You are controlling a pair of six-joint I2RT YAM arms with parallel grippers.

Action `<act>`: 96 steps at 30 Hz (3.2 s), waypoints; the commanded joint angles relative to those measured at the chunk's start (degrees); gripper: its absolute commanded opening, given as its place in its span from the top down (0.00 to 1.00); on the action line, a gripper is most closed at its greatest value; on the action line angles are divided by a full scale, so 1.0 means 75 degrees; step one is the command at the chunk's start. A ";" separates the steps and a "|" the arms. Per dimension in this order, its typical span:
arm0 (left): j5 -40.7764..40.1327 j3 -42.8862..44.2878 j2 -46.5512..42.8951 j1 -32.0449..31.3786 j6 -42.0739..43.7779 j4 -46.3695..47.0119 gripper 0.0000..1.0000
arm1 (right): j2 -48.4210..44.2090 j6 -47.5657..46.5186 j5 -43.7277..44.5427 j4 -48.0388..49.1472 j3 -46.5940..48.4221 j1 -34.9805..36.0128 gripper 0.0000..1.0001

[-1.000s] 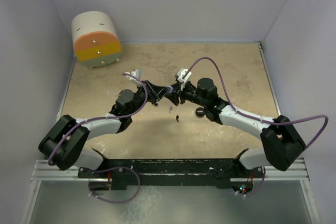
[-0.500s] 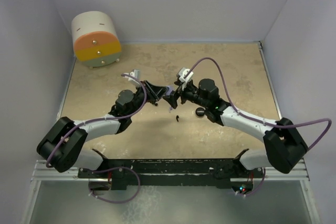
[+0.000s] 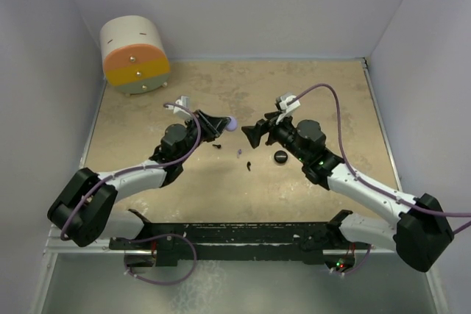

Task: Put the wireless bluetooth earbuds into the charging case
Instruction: Open the charging case, then pick up the earbud from the center of the board.

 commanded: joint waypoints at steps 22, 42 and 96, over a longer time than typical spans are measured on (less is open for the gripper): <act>0.0420 -0.0096 0.0085 0.0030 -0.0924 0.1206 1.00 | 0.2216 0.1220 0.1091 0.0274 0.1124 0.0029 0.00; -0.0009 -0.0228 -0.0384 0.0096 -0.1341 0.1287 1.00 | 0.2553 0.1542 0.1314 0.0252 0.0796 0.0034 0.00; 0.1441 -0.2248 0.0177 0.2425 -0.3147 0.3671 1.00 | 0.5138 0.3402 0.2908 -0.2931 0.2625 0.1409 0.53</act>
